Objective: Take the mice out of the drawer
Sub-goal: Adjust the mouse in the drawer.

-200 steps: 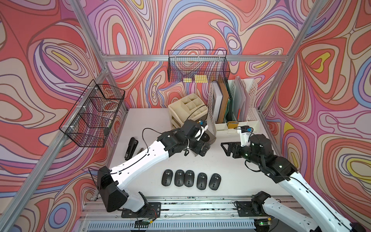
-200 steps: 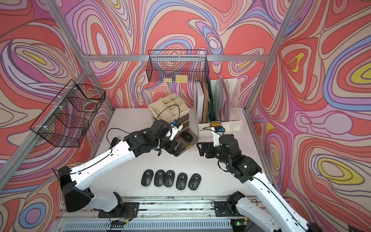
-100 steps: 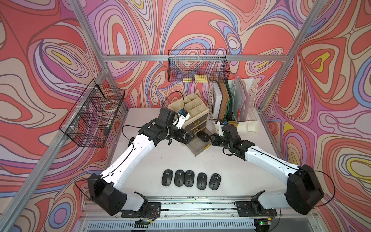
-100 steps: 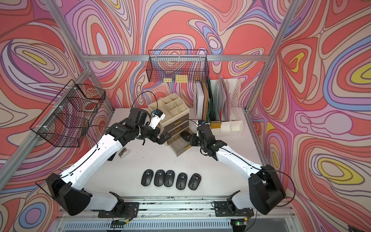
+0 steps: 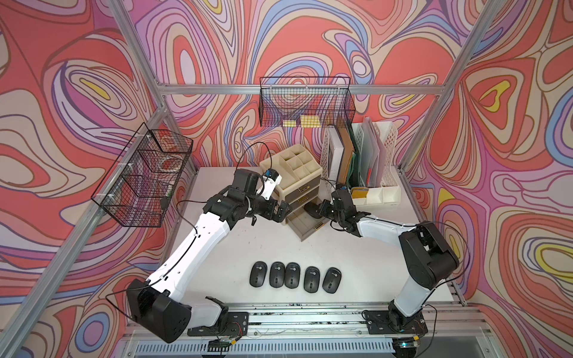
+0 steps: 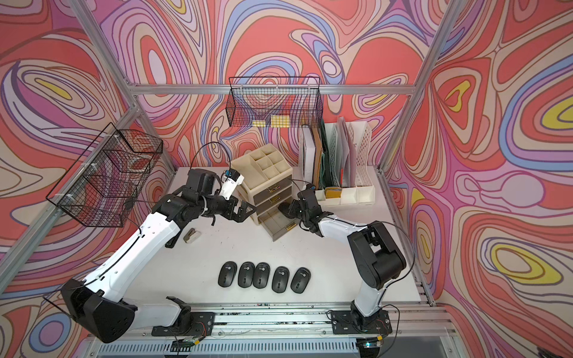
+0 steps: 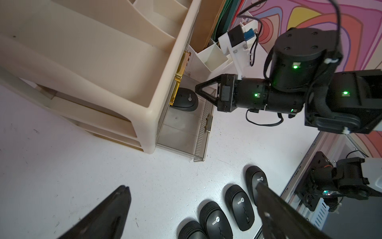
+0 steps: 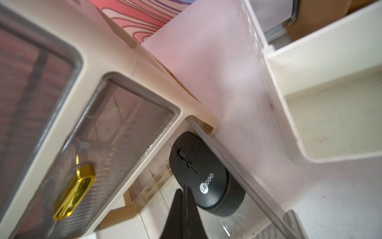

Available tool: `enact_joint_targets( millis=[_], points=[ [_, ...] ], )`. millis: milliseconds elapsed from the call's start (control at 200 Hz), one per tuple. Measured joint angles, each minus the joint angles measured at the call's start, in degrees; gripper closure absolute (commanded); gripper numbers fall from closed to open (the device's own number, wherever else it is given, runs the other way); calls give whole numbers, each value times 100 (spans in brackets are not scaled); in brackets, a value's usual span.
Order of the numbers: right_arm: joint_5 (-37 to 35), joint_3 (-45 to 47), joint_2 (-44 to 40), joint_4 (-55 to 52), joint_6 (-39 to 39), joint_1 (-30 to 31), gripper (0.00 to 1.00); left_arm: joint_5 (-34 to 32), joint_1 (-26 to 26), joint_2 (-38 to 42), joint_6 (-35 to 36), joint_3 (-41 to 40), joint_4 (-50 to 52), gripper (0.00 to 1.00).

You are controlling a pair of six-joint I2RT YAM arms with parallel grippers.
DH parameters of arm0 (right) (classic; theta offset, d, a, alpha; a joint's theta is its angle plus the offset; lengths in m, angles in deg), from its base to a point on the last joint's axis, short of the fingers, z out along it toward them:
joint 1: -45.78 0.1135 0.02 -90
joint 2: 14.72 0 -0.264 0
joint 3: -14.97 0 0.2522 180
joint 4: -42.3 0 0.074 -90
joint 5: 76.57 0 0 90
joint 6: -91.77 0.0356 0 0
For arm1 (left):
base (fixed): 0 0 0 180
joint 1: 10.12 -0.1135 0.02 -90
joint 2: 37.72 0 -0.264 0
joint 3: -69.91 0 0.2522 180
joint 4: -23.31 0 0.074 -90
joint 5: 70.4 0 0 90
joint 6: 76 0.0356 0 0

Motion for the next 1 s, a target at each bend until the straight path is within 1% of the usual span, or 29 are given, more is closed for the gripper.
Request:
enact_joint_targets(
  millis=[165,305,491,651,1001],
  points=[
    [-101,-516,428,-70,114,2,100,-17,-11,44,-2,-4,-24,0],
    [-214,-933,647,-348,142,2,100,-15,-39,44,-2,-4,-26,1],
    [-358,-1093,713,-715,219,2,100,-15,-72,44,-4,-4,-26,0],
    [-459,-1458,973,-1126,243,0,100,-15,-72,44,-7,-4,-26,1],
    [-422,-1921,1344,-1926,262,-26,100,-35,-72,44,-7,-4,-26,1]
  ],
)
